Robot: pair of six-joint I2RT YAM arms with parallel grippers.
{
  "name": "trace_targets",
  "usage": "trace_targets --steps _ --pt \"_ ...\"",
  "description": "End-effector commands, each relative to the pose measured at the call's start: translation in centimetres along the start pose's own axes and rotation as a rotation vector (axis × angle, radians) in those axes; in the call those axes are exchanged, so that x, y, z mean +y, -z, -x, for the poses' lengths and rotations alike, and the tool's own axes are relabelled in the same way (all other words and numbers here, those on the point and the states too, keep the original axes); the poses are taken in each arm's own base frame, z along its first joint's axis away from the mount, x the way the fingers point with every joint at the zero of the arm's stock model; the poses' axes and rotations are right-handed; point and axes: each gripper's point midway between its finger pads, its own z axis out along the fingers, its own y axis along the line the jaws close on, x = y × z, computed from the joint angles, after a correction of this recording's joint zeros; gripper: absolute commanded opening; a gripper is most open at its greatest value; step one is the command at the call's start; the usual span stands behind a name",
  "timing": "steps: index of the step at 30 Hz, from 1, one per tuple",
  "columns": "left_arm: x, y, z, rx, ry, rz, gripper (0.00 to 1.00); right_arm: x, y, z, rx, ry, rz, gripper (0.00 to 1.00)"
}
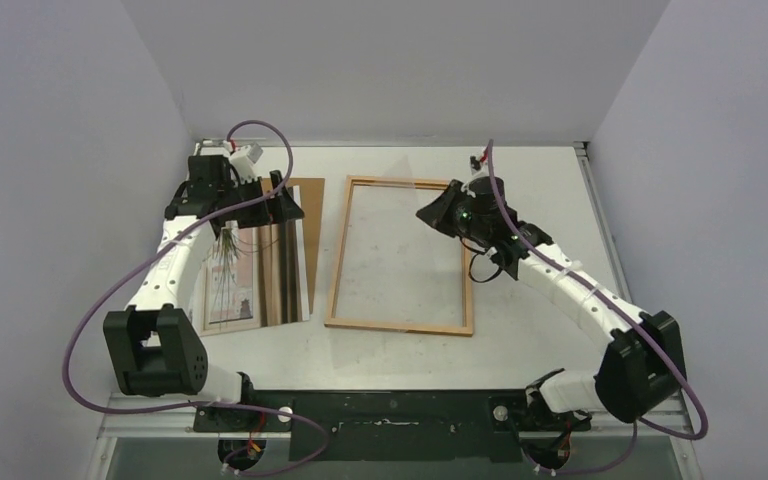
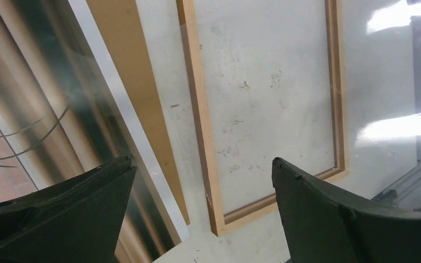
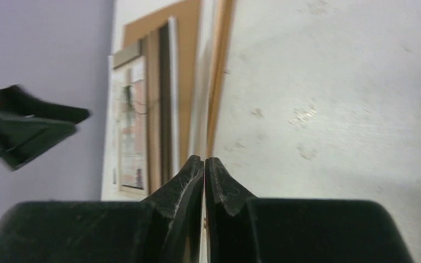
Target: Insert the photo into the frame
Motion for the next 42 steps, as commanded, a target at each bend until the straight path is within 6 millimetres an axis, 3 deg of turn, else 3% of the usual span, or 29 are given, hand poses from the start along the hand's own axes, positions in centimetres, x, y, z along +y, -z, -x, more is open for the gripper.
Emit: trace_targets --steps 1,12,20,24,26,30,42 --pt "1.0 0.7 0.6 -0.043 -0.105 0.058 0.96 -5.3 -2.1 0.4 -0.063 -0.06 -0.077 0.05" --pt "3.8 -2.0 -2.6 0.061 -0.125 0.114 0.98 -10.4 -2.3 2.1 -0.135 0.028 -0.201 0.05" --pt "2.4 -4.3 -4.6 0.108 -0.204 0.117 0.99 -13.2 -3.3 1.7 -0.176 0.027 -0.243 0.05" --pt "2.4 -5.5 -5.2 0.137 -0.204 0.128 1.0 -14.3 -3.9 1.3 -0.187 0.027 -0.254 0.05" --pt "2.5 -6.0 -5.5 0.147 -0.202 0.128 0.93 -14.8 -4.2 0.9 -0.185 0.027 -0.261 0.05" --pt "3.0 -6.7 -5.8 0.16 -0.221 0.146 0.89 -15.7 -4.5 0.6 -0.186 0.029 -0.278 0.05" --pt "3.6 -8.3 -6.9 0.209 -0.256 0.176 0.87 -18.3 -4.7 0.9 -0.214 0.022 -0.305 0.05"
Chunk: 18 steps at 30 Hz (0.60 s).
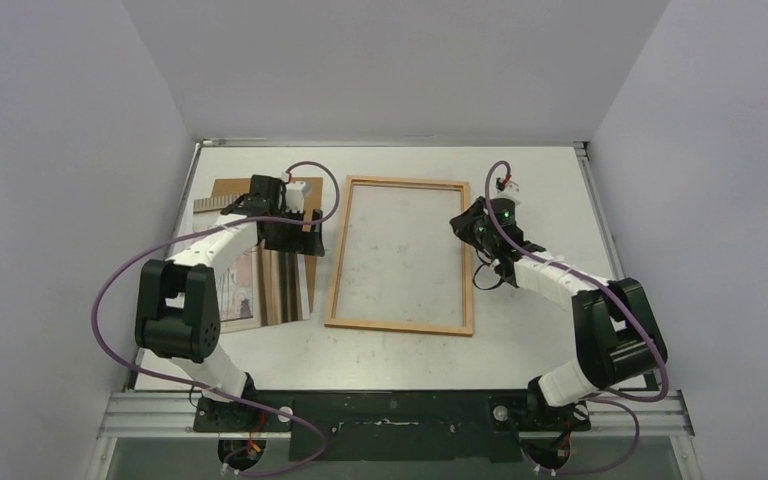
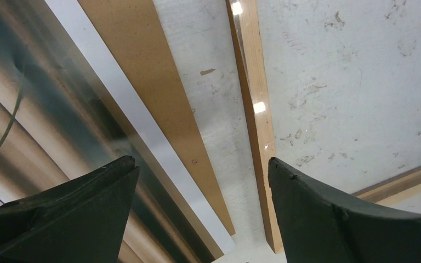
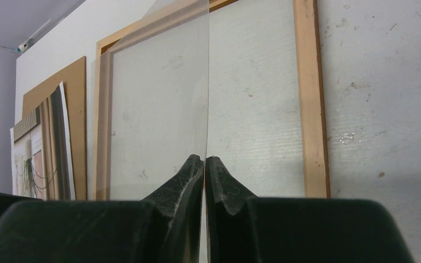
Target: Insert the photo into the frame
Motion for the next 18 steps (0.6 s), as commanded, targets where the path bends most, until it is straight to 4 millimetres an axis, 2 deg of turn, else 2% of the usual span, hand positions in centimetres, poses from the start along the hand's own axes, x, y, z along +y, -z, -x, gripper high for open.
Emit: trace_targets --steps 1,10,18 --pt "0.1 -0.1 1.9 -0.055 -0.039 0.014 0.87 -0.6 -1.0 1.4 -0.068 0.007 0.0 0.05" --pt "-0.1 -0.6 1.8 -0.041 -0.053 0.018 0.79 -2.1 -1.8 0.8 -0.058 -0.01 -0.018 0.05" --pt "-0.2 -0.9 2.0 -0.039 -0.059 0.022 0.78 -3.1 -2.0 0.4 -0.061 -0.013 -0.032 0.05"
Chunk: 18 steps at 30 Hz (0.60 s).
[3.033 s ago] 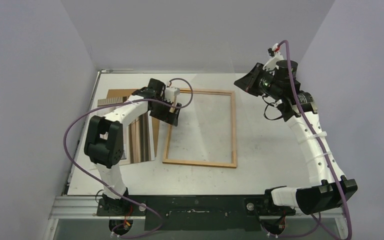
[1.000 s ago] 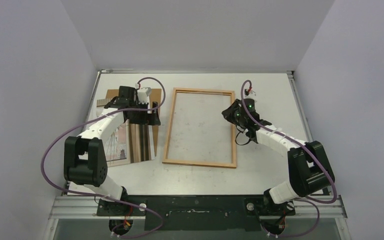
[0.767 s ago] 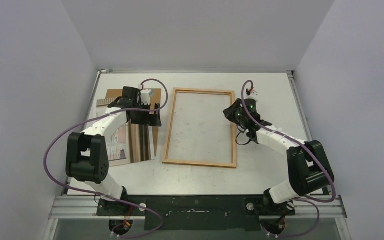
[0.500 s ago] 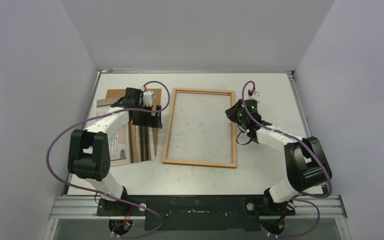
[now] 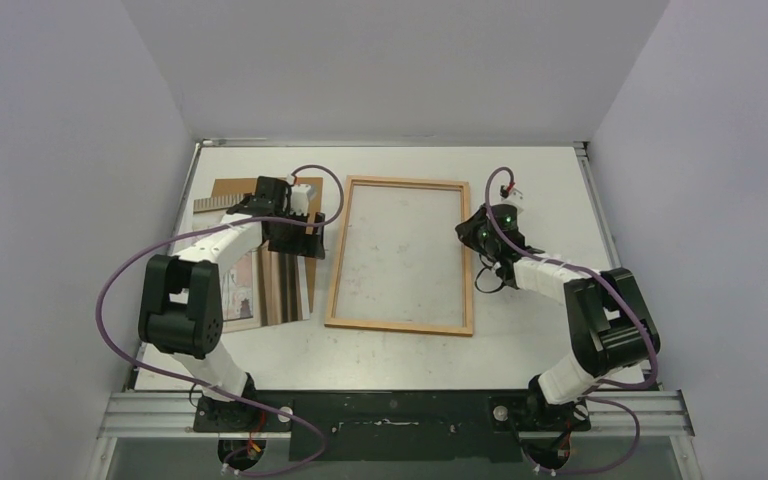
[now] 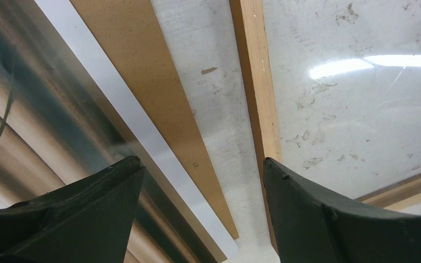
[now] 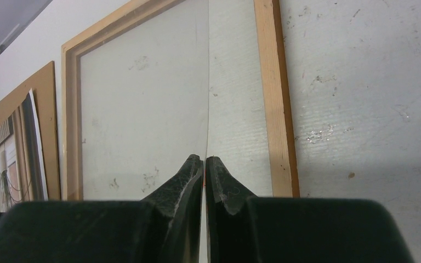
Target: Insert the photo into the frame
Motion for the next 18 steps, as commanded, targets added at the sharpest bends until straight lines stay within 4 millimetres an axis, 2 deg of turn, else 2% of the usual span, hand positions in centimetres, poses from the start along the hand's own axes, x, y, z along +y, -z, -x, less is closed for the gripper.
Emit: trace_targets --steps 1,11,18 --pt "-0.1 0.1 2.7 -0.069 -0.034 0.005 0.78 0.3 -0.5 1.2 -0.061 0.006 0.026 0.05" --pt "-0.1 -0.1 2.6 -0.067 -0.034 0.005 0.77 -0.9 -0.5 0.7 -0.061 0.015 -0.014 0.05" --pt "-0.2 -0.1 2.8 -0.066 -0.035 0.004 0.76 -0.8 -0.4 0.4 -0.039 0.02 -0.006 0.05"
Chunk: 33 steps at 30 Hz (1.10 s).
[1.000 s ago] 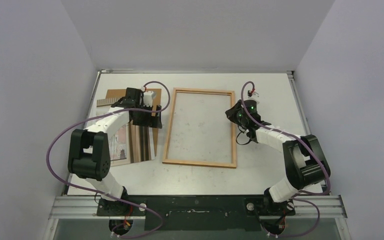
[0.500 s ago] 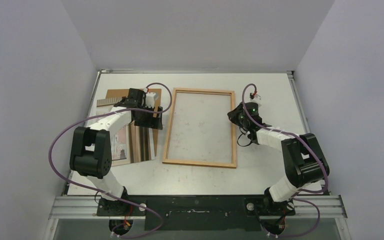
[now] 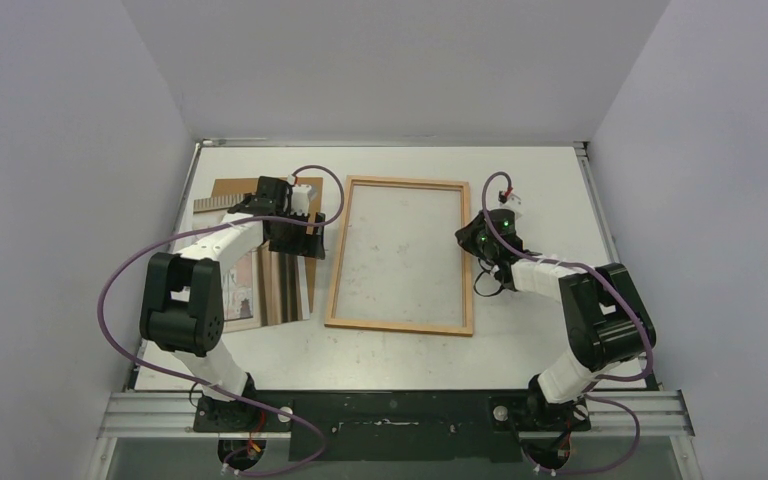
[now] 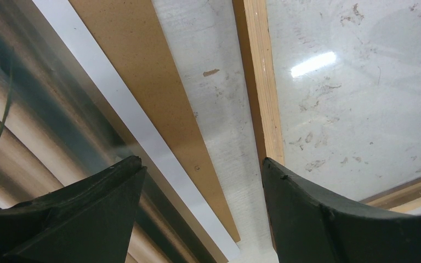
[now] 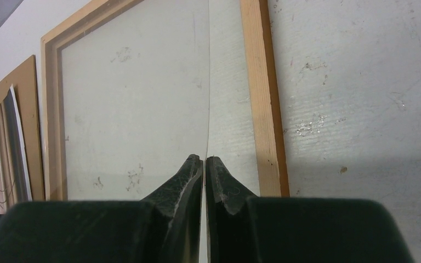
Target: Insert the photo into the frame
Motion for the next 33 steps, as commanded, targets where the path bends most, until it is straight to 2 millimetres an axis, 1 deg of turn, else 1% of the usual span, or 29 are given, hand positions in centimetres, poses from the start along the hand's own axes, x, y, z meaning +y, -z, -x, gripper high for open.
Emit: trace_targets --steps 1,9,21,27,30,33 --pt "-0.3 0.5 2.9 -0.078 -0.035 -0.001 0.76 0.5 0.2 1.7 -0.05 0.019 0.018 0.05" --pt "-0.3 0.4 2.9 -0.077 -0.037 0.0 0.76 0.6 0.7 2.7 -0.05 0.011 0.035 0.05" --pt "-0.3 0.3 2.9 -0.077 -0.043 0.004 0.75 1.1 0.6 2.6 -0.024 0.008 0.058 0.05" --pt "-0.2 -0.2 2.6 -0.067 -0.044 0.009 0.75 1.3 0.0 1.8 -0.003 -0.01 0.072 0.05" --pt "0.3 -0.7 2.3 -0.058 -0.05 0.032 0.72 1.2 -0.2 1.1 0.01 -0.011 0.068 0.05" --pt "0.8 -1.2 2.0 -0.055 -0.05 0.056 0.71 0.9 -0.3 0.9 0.012 -0.011 0.065 0.05"
